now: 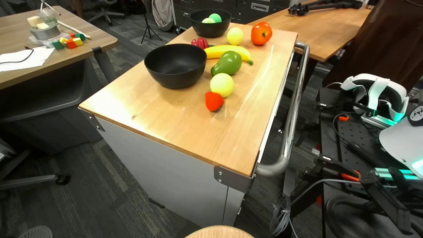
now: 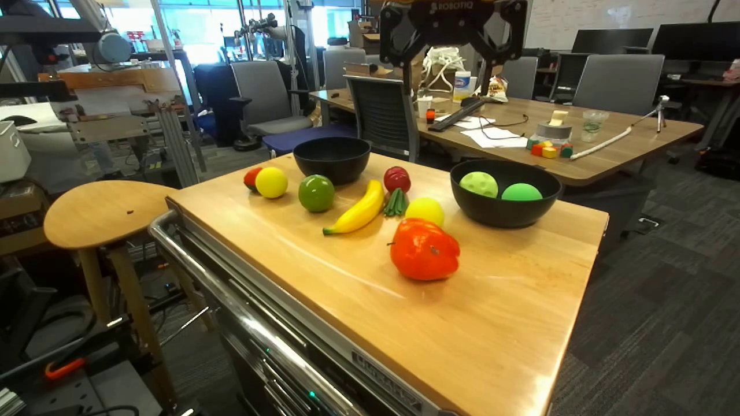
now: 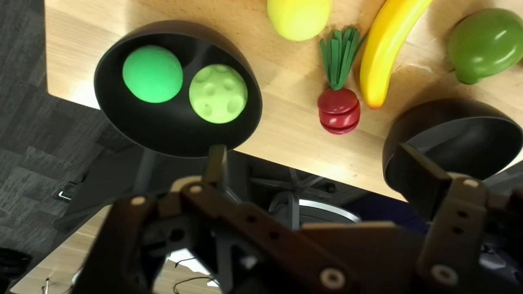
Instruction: Remove the fruits and vegetables from the two black bowls
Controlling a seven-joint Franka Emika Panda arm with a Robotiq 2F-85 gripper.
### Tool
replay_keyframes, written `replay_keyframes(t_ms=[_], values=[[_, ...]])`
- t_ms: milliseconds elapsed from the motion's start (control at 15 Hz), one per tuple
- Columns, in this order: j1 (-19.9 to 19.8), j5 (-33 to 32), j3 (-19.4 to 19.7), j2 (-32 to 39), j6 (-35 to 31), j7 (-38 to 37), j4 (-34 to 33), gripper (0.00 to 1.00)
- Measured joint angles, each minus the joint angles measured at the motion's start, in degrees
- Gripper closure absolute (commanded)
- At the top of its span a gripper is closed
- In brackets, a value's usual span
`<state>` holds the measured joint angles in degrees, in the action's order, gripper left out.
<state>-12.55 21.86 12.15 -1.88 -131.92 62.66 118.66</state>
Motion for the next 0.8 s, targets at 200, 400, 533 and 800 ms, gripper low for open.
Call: replay_keyframes(t_ms=[200, 400, 533, 800], values=[[0.0, 0.0, 0.1, 0.3, -0.1, 0.1, 1.0, 0.00], [0.4, 0.0, -0.5, 1.4, -1.5, -2.1, 1.1, 0.00], [1.1, 0.1, -1.3, 3.8, -4.3, -6.5, -0.8, 0.00], [1.7, 0.2, -3.3, 11.8, -7.3, -18.9, -8.7, 0.26]])
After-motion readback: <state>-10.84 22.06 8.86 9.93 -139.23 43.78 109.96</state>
